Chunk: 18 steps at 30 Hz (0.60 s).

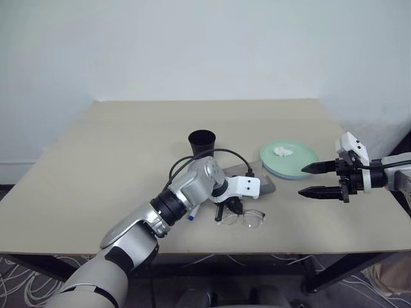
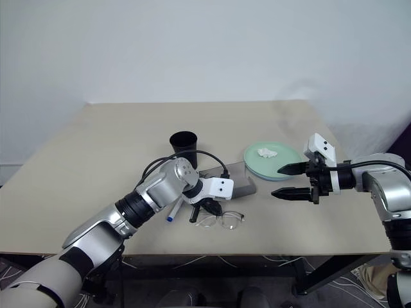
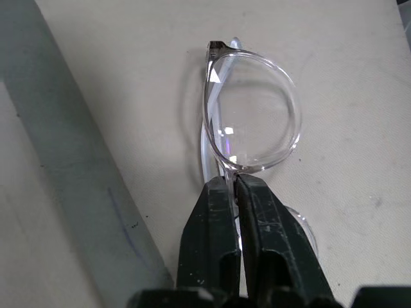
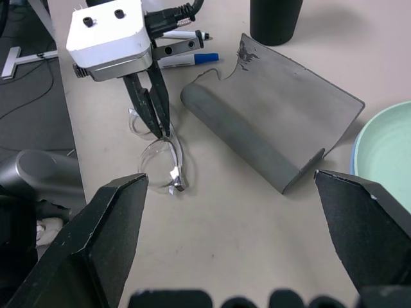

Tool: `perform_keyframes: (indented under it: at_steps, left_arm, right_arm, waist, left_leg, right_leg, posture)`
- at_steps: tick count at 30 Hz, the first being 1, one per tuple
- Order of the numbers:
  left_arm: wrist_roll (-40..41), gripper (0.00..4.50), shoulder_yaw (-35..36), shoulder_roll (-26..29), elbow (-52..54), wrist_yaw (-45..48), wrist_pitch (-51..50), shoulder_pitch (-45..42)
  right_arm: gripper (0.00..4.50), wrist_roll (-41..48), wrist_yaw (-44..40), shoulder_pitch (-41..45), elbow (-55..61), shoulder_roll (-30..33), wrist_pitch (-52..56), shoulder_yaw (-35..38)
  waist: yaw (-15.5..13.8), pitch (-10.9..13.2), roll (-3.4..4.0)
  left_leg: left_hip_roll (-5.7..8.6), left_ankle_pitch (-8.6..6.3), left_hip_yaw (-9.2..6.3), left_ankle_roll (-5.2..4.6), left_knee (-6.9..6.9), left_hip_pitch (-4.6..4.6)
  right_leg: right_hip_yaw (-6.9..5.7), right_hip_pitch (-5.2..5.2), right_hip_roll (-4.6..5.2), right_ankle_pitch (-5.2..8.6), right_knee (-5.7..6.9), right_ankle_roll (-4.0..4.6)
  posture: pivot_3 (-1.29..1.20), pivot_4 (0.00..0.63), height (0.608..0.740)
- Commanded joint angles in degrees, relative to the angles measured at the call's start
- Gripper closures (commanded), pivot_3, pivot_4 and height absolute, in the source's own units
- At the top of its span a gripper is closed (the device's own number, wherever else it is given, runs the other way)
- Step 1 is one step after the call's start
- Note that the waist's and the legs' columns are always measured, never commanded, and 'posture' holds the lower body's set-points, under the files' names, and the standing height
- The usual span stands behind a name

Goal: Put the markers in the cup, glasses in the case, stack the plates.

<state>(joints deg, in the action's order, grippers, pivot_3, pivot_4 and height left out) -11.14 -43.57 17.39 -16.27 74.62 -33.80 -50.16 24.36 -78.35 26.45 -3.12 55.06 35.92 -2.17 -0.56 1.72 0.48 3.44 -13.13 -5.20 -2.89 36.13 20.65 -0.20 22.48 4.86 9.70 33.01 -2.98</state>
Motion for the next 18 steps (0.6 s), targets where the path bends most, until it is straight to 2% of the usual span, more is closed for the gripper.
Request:
perform_keyframes:
  at_steps: [1,5,12,18]
  left_arm:
    - [-0.48,4.48,0.53,-0.27,0.59,-0.53,0.07,-0.57]
    - [-0.11,4.48,1.32,-0.18,0.74,-0.23,0.41,-1.29]
    - [3.75,4.48,7.0,0.09,-0.96,1.89,-0.07,-6.97]
    - [3.0,4.48,10.52,-2.32,-14.29,-3.41,5.99,-13.78]
  right_arm:
    - [0.0,-0.49,-0.6,0.55,1.09,0.68,-1.57,0.18]
    - [0.0,-0.63,-0.83,0.64,0.81,0.74,-1.93,0.09]
    - [0.0,-1.2,-1.33,1.05,-0.16,0.67,-2.58,0.02]
    - [0.0,-1.37,-1.26,1.31,-0.36,0.23,-2.82,-0.11]
  waist:
    - [0.01,0.0,0.0]
    - [0.0,0.0,0.0]
    - [0.01,0.01,-0.02]
    - [0.03,0.01,-0.02]
  left_leg:
    - [0.0,0.0,0.0,0.0,0.0,0.0]
    - [0.0,0.0,0.01,0.0,0.0,0.0]
    - [0.0,0.0,0.0,0.0,0.03,0.03]
    - [-0.01,0.0,0.02,0.0,-0.01,0.0]
  right_leg:
    - [0.0,0.0,0.0,0.0,0.0,0.0]
    - [0.0,0.0,0.0,0.0,0.0,0.0]
    - [-0.01,0.02,0.0,0.0,0.0,0.0]
    - [-0.02,0.02,-0.01,0.0,0.0,-0.01]
  posture:
    - [0.0,0.0,0.732]
    - [0.0,0.0,0.732]
    - [0.0,0.0,0.732]
    - [0.0,0.0,0.732]
